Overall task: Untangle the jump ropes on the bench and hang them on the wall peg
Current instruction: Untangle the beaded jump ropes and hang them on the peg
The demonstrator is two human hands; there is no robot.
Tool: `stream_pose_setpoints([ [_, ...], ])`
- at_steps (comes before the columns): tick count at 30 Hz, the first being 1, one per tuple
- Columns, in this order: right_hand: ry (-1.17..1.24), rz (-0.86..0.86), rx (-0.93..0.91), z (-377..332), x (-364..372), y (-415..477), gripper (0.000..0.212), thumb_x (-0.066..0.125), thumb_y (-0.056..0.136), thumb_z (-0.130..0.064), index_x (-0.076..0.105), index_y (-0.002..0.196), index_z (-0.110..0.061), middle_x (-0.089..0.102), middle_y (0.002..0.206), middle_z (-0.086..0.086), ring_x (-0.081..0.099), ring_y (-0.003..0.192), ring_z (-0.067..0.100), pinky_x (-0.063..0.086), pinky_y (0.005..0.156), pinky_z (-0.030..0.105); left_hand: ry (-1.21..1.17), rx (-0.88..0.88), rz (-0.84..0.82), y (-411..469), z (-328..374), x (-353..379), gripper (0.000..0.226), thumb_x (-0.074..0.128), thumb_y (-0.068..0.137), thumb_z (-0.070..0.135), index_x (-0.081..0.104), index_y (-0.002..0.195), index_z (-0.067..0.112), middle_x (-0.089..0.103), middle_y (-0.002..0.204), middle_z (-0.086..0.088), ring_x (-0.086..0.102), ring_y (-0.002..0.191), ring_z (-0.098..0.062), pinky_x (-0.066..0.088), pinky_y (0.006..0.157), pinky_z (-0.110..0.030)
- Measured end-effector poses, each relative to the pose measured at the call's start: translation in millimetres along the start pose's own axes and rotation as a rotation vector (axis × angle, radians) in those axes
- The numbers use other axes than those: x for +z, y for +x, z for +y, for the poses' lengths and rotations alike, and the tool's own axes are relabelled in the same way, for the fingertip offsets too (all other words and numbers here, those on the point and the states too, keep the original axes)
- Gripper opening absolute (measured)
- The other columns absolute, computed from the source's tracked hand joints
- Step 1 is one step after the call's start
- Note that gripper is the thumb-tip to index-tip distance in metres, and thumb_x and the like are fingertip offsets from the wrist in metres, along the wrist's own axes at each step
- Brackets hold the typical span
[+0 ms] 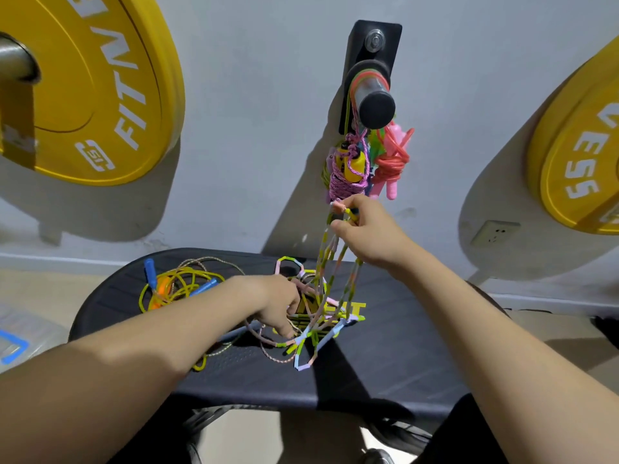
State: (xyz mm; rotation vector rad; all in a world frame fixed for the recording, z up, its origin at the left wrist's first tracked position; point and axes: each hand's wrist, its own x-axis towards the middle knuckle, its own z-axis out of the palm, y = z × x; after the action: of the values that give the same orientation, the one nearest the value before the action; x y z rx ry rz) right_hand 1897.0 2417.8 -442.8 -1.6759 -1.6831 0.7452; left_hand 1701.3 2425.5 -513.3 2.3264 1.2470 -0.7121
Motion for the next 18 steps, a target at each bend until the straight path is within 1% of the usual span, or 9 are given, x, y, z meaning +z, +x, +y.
stream_pose_setpoints([
  [3,-0.019,-0.039,0.074,1.0,2.8,-1.1,0.017,0.057,0.101,-0.016,0.058,0.117,-0.013,0.063,0.084,-0.001,0.058,0.063,0.013,0.043,0.057,0.026,0.08,-0.032,0.079,15.7,9.0,23.1,0.053,0.073,0.084,0.066,0.072,0.104,0.016,0.066,0.111,-0.004,0.065,0.098,-0.029,0.056,0.083,-0.039],
  [5,0.051,-0.065,0.158,2.2,2.7,-2.1,0.015,0.052,0.103,-0.015,0.055,0.118,-0.013,0.065,0.066,-0.002,0.067,0.05,0.016,0.044,0.043,0.02,0.109,-0.049,0.134,23.3,14.0,35.4,0.058,0.069,0.082,0.074,0.069,0.094,0.017,0.063,0.105,0.0,0.065,0.097,-0.03,0.052,0.077,-0.038],
  [6,0.082,-0.074,0.194,2.9,2.1,-2.5,0.014,0.05,0.105,-0.014,0.053,0.118,-0.012,0.064,0.06,-0.002,0.068,0.046,0.016,0.041,0.038,0.017,0.147,-0.039,0.156,26.4,16.8,40.9,0.056,0.068,0.083,0.074,0.066,0.089,0.018,0.061,0.1,0.001,0.064,0.094,-0.029,0.048,0.074,-0.037],
  [8,0.1,-0.072,0.23,4.7,0.2,-1.1,0.013,0.047,0.106,-0.013,0.054,0.117,-0.012,0.063,0.065,0.002,0.07,0.045,0.018,0.039,0.035,0.016,0.245,0.0,0.183,31.7,21.9,51.2,0.049,0.068,0.086,0.069,0.063,0.084,0.02,0.063,0.098,-0.001,0.063,0.09,-0.03,0.047,0.072,-0.037],
  [10,0.088,-0.058,0.245,7.6,-2.2,1.8,0.015,0.044,0.107,-0.014,0.057,0.112,-0.012,0.062,0.069,0.004,0.074,0.052,0.024,0.04,0.036,0.017,0.332,0.024,0.184,35.6,27.0,60.5,0.043,0.071,0.09,0.058,0.055,0.076,0.021,0.068,0.102,-0.005,0.067,0.093,-0.032,0.049,0.072,-0.037],
  [12,0.073,-0.041,0.263,12.8,-3.5,5.4,0.018,0.043,0.108,-0.019,0.06,0.104,-0.012,0.064,0.073,0.006,0.077,0.059,0.029,0.041,0.037,0.017,0.394,0.032,0.183,38.5,31.7,67.9,0.038,0.071,0.094,0.043,0.047,0.077,0.019,0.068,0.101,-0.006,0.069,0.094,-0.033,0.048,0.071,-0.038],
  [15,0.032,-0.038,0.295,19.9,-4.9,9.5,0.022,0.045,0.106,-0.02,0.058,0.093,-0.007,0.066,0.085,0.012,0.077,0.058,0.03,0.048,0.044,0.023,0.412,0.051,0.161,40.7,34.9,71.7,0.033,0.066,0.093,0.02,0.04,0.071,0.019,0.054,0.079,-0.001,0.061,0.078,-0.03,0.053,0.071,-0.038],
  [17,-0.026,-0.062,0.306,23.5,-6.4,9.5,0.024,0.044,0.101,-0.013,0.06,0.102,0.006,0.069,0.094,0.02,0.078,0.061,0.034,0.056,0.056,0.036,0.367,0.038,0.121,40.1,34.8,68.0,0.033,0.064,0.094,0.021,0.042,0.07,0.019,0.046,0.073,0.001,0.056,0.075,-0.029,0.052,0.068,-0.038],
  [18,-0.068,-0.088,0.311,25.5,-7.7,9.1,0.027,0.044,0.098,-0.009,0.063,0.108,0.007,0.071,0.099,0.024,0.078,0.066,0.037,0.061,0.062,0.041,0.333,0.023,0.107,38.4,34.5,62.6,0.033,0.063,0.096,0.026,0.043,0.07,0.018,0.046,0.074,0.001,0.056,0.077,-0.029,0.051,0.068,-0.039],
])
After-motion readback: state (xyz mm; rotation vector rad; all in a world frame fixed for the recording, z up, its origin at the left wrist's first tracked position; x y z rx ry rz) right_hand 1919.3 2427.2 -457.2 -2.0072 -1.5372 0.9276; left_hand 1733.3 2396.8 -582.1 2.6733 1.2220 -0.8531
